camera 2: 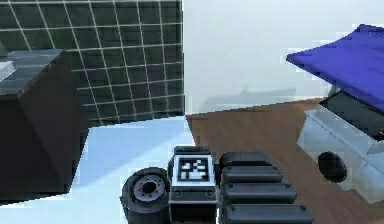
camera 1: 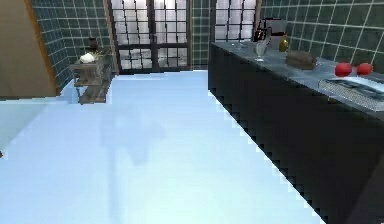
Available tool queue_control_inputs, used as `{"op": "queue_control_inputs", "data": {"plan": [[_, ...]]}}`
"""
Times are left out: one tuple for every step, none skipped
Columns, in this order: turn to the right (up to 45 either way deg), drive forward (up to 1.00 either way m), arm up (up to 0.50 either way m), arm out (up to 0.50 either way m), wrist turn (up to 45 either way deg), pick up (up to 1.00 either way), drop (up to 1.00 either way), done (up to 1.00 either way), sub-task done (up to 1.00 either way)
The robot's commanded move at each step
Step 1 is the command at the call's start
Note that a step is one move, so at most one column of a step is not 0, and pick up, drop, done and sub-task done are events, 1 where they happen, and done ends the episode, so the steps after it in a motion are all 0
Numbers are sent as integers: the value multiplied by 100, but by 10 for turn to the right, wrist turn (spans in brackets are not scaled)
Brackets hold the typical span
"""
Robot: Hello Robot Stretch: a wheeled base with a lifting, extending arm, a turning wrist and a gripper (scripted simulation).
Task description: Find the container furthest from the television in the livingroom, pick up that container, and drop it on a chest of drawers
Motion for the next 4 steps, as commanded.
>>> {"op": "queue_control_inputs", "data": {"plan": [[0,100,0,0,0,0,0,0,0],[0,100,0,0,0,0,0,0,0],[-30,0,0,0,0,0,0,0,0],[-30,0,0,0,0,0,0,0,0]]}}
